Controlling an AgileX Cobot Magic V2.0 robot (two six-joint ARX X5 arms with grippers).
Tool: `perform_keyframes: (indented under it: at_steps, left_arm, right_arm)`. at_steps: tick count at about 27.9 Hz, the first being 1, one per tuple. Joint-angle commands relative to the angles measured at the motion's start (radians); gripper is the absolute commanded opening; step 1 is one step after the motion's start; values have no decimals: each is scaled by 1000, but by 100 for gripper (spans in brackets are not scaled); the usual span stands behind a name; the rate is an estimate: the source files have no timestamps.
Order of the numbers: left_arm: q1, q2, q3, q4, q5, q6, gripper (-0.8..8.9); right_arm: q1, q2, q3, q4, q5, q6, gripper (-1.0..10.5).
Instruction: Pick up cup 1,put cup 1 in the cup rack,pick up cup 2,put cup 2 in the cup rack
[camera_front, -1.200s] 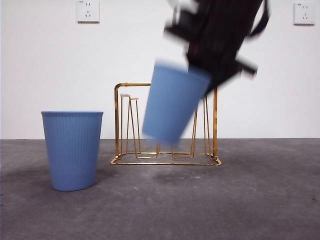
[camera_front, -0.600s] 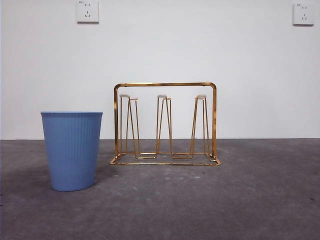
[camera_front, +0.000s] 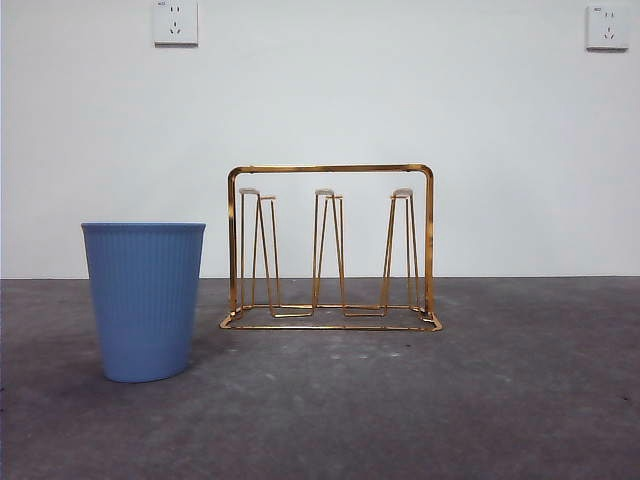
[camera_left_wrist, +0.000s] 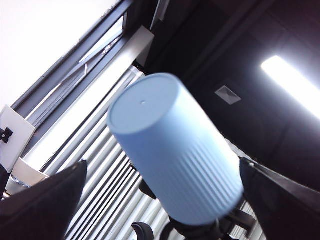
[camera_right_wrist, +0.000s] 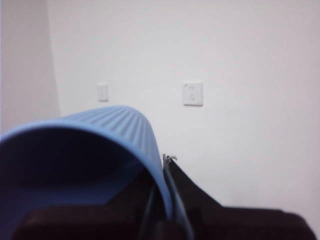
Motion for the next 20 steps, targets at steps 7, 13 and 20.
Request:
perform_keyframes:
  at_steps: [7,13,20]
  left_arm:
    - [-8,58,16,93,-90,-10,723]
    - [-8,59,16,97,-103,-9,723]
    - [-8,59,16,118,-103,-9,718]
  right_arm:
    - [2,66,-8,14,-25,1,-12]
    - [2,111,-8,34,-36,2,-12]
    - [2,136,-8,60,-58,23,-12]
